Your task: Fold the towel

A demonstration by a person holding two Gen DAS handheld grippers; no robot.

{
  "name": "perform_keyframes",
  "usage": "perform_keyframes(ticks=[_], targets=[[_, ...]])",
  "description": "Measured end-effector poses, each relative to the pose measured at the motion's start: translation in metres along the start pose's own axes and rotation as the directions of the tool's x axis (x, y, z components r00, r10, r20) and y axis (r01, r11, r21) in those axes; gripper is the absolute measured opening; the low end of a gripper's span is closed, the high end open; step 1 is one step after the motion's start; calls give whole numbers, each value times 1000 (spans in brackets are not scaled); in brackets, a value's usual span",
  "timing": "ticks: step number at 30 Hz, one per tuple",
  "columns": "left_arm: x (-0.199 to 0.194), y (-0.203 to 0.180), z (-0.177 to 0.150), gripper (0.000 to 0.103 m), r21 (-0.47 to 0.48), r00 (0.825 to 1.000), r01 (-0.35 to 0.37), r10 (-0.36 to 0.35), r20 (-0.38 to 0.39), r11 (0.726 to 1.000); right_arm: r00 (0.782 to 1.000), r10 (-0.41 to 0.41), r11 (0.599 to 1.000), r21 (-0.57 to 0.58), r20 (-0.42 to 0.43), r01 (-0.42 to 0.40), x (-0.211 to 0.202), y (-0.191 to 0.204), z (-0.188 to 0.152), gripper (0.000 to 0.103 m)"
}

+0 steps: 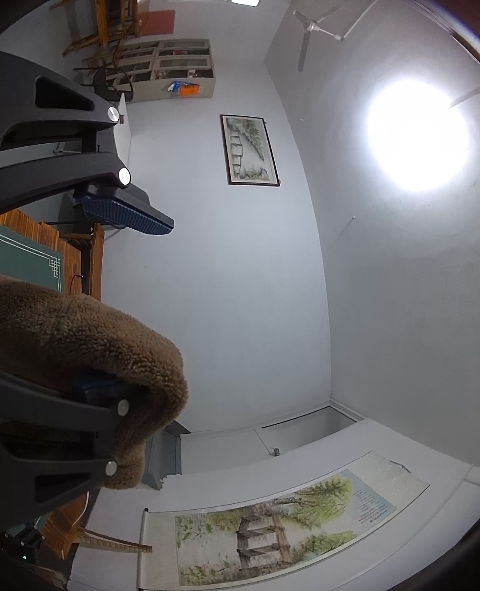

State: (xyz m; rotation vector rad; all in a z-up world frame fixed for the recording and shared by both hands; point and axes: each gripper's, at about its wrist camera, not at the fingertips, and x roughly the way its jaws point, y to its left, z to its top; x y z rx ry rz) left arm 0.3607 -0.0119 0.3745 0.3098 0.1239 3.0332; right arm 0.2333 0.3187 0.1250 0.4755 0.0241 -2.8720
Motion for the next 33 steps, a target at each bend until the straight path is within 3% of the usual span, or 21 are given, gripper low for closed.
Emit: perform_keyframes(ticks=[5, 9, 13, 18, 19, 21, 22, 23, 25, 28, 33], targets=[[2, -16, 8, 70, 11, 1000, 24, -24, 0, 1000, 1000, -4, 988, 157, 2, 4, -44, -25, -21, 85], [8, -27, 14, 70, 10, 998, 62, -62, -12, 998, 998, 22, 929, 367, 55, -41, -79, -63, -37, 85], [9, -47, 15, 72, 38, 996, 90, -89, -14, 995, 995, -82, 917, 396, 55, 54, -96, -76, -36, 85], [0, -57, 21, 72, 49, 995, 97, -97, 7, 994, 996, -69, 938, 343, 60, 45, -89, -60, -49, 85], [-1, -57, 22, 72, 50, 995, 98, -99, 8, 994, 993, -95, 948, 310, 74, 67, -93, -49, -53, 83], [-3, -57, 25, 72, 51, 995, 101, -102, 9, 994, 987, -118, 960, 266, 111, 85, -98, -36, -51, 52], [-4, -55, 26, 72, 56, 995, 95, -96, 11, 994, 984, -117, 964, 254, 131, 80, -99, -32, -46, 28], [-4, -53, 27, 72, 61, 996, 89, -90, 13, 994, 981, -121, 966, 247, 153, 80, -101, -29, -43, 21], [-6, -48, 28, 72, 70, 997, 73, -74, 17, 995, 970, -136, 969, 233, 203, 88, -106, -27, -37, 16], [-14, -30, 26, 72, 67, 999, 41, -42, 22, 997, 942, -174, 967, 231, 288, 109, -133, -30, -17, 16], [-20, 15, 18, 73, -19, 998, 63, -63, -28, 998, 861, -258, 953, 264, 439, 150, -195, -45, 31, 16]])
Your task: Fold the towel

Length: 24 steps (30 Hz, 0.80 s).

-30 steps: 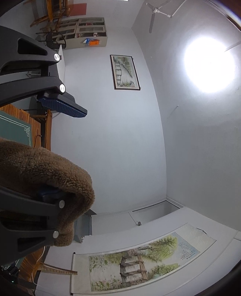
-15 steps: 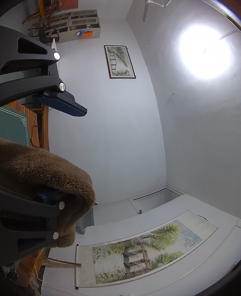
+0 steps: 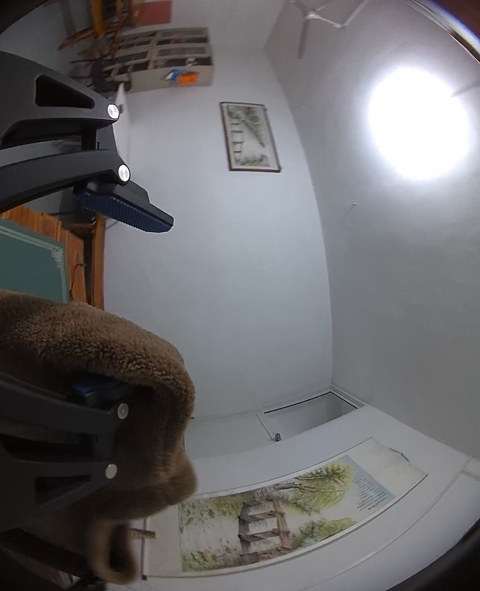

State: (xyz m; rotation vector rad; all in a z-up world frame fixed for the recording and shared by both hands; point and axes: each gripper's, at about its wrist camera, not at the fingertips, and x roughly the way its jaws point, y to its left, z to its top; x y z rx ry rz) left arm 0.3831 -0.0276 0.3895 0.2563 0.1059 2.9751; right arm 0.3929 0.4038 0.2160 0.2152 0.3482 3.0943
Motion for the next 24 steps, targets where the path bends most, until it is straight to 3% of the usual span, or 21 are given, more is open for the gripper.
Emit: perform_keyframes(ticks=[4, 8, 13, 18, 24], targets=[[-9, 19, -12, 77, -18, 1000, -16, 16, -11, 1000, 983, -63, 992, -95, 170, 81, -16, 19, 50, 16], [-23, 35, -19, 77, -33, 1000, -29, 29, 1, 999, 941, -116, 951, -238, 318, 198, -23, 62, 84, 16], [-43, 60, -16, 83, -74, 997, -56, 59, 41, 996, 886, -129, 890, -343, 445, 301, -25, 107, 95, 16], [-62, 72, -14, 84, -72, 987, -111, 118, 107, 991, 857, -117, 850, -396, 503, 348, -28, 133, 93, 16], [-43, 74, -17, 86, -65, 985, -138, 144, 97, 988, 877, -134, 836, -422, 460, 350, -11, 146, 89, 16]])
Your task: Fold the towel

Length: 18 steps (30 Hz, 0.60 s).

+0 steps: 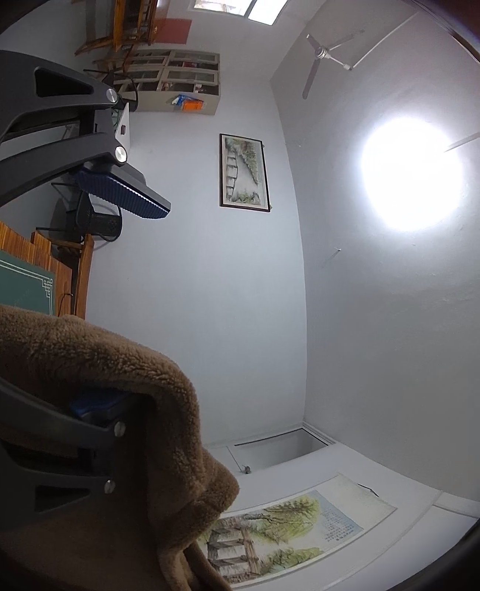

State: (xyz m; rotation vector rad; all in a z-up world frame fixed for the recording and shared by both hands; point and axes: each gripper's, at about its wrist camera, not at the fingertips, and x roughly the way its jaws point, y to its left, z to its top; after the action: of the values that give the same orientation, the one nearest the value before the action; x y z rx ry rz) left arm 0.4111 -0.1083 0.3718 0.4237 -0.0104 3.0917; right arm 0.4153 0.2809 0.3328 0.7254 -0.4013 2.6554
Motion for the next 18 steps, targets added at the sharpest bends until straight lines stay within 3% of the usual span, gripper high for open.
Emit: perform_keyframes(ticks=[3, 7, 12, 18], targets=[[13, -1, 11, 86, 5, 1000, -1, 1, 1, 1000, 1000, 18, 1000, 3, -12, -18, 16, 2, 7, 16], [16, 4, 37, 86, -15, 999, 9, -8, 48, 1000, 999, 23, 1000, 6, 34, -24, 30, -3, 29, 16], [-9, 6, 62, 86, -14, 988, -23, 24, 155, 1000, 995, 8, 1000, -18, 101, -6, 29, -9, 56, 16], [-31, 10, 79, 86, 2, 974, -45, 43, 224, 999, 991, 5, 999, -50, 137, 2, 18, -7, 80, 16]])
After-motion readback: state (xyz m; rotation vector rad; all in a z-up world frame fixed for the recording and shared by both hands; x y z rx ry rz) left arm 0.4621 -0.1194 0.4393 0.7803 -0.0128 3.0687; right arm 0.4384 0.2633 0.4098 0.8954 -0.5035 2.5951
